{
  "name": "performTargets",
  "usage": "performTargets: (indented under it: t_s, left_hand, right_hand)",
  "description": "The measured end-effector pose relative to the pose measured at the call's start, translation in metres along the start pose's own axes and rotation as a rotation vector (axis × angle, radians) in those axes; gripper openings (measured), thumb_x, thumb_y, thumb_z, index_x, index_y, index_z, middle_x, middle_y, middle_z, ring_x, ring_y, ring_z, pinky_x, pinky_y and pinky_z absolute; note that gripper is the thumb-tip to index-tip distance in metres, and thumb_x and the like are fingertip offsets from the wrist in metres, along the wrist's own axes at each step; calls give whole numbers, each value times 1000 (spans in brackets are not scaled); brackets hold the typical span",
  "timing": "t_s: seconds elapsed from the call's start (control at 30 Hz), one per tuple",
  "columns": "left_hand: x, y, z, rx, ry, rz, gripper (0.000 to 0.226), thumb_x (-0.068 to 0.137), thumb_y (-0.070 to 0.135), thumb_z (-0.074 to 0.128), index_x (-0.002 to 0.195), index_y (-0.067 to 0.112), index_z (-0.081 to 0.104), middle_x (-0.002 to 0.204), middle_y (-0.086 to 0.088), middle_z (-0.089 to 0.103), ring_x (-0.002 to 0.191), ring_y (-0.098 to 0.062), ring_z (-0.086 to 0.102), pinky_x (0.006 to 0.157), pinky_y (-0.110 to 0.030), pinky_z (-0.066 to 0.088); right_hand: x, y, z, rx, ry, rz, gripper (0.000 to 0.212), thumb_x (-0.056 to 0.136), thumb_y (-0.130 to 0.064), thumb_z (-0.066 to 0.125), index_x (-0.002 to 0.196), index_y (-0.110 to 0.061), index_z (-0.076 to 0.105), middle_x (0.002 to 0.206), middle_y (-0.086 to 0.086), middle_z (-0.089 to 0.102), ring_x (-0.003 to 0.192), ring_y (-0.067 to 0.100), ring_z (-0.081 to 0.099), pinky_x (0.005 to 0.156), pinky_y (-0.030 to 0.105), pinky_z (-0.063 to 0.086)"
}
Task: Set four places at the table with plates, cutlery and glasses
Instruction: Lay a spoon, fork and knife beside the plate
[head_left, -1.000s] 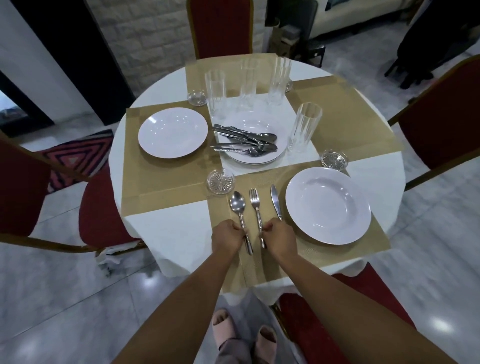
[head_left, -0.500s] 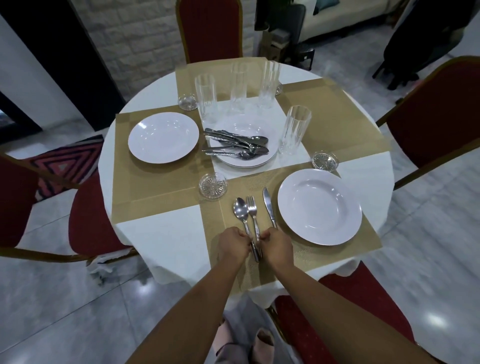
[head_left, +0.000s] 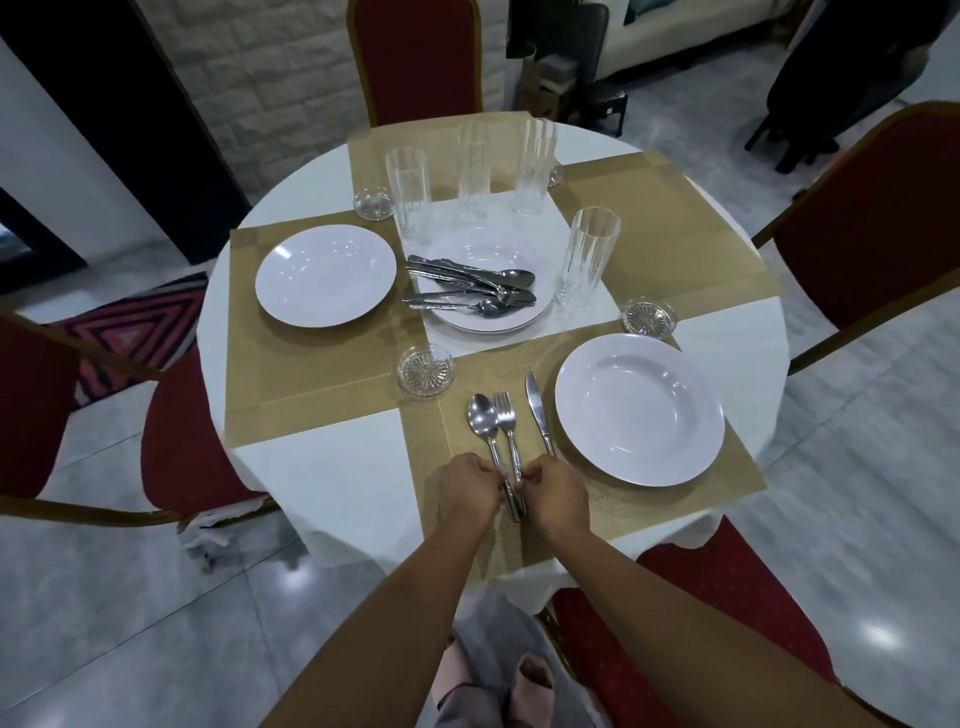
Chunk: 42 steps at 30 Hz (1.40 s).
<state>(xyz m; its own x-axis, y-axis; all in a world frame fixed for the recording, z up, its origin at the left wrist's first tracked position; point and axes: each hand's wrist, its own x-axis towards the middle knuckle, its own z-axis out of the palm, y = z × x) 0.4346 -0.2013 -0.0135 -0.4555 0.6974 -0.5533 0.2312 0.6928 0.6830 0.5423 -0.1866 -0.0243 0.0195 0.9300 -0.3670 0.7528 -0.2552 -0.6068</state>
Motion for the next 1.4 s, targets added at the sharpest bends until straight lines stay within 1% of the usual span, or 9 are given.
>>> performTargets:
  t_s: [0.13,0.3,0.4,0.53,0.63,0.73,1.03,1.2,1.4]
  left_hand:
    - [-3,0,0,-19,-1,-7,12,87,13,65,76,12,69,72,-6,73,58,-15,68,55,-25,54]
    - [-5,-2,1,-22,3,-15,12,88,12,65,76,12,68,72,-6,73,57,-14,67,53,-25,55]
    - [-8,-2,0,-11,5,0,11,89,14,63,81,11,69,75,-4,73,54,-9,64,42,-14,45]
    - [-8,-2,1,-7,9,3,11,90,14,63,81,11,69,77,-5,74,50,-6,61,39,-13,40]
    - [-7,-3,2,15,5,13,16,89,16,64,74,15,68,74,-3,74,53,-7,63,45,-17,45]
    - [-6,-3,3,16,11,9,15,88,16,66,73,15,69,69,-3,72,55,-11,66,53,-24,52]
    - [-6,-5,4,6,18,13,12,90,18,63,86,10,72,77,-3,74,51,-4,59,37,-10,36]
    - [-5,-5,3,9,9,9,12,90,16,63,85,10,72,77,-5,74,56,-9,63,46,-17,43]
    - [-3,-8,2,-42,-18,-2,10,89,15,65,82,10,69,74,-4,73,57,-9,66,44,-15,46]
  right_hand:
    - [-2,1,1,-1,0,2,16,91,-8,60,102,-11,71,100,5,72,87,17,63,75,26,47]
    - [-4,3,1,12,-1,11,16,89,-7,60,101,-11,71,99,5,72,90,19,65,79,29,51]
    - [-4,4,2,12,0,9,16,90,-7,60,101,-11,71,99,5,72,90,19,66,80,30,52]
    - [-5,2,2,22,-3,23,17,90,-8,59,102,-12,71,101,5,72,93,20,65,77,26,47]
    - [-5,2,1,31,-5,33,16,90,-9,60,101,-12,71,101,6,72,95,22,64,73,24,41]
    - [-5,3,1,29,1,28,16,89,-9,60,101,-11,70,102,6,72,95,22,65,73,25,42]
    - [-6,3,3,11,15,13,18,91,-9,59,104,-11,71,102,5,72,94,20,65,75,24,45]
    - [-6,2,3,12,23,21,17,91,-8,58,102,-11,71,101,6,72,93,20,65,77,26,47]
    - [-7,2,3,9,21,14,17,91,-8,58,104,-10,70,103,6,72,94,21,65,78,27,48]
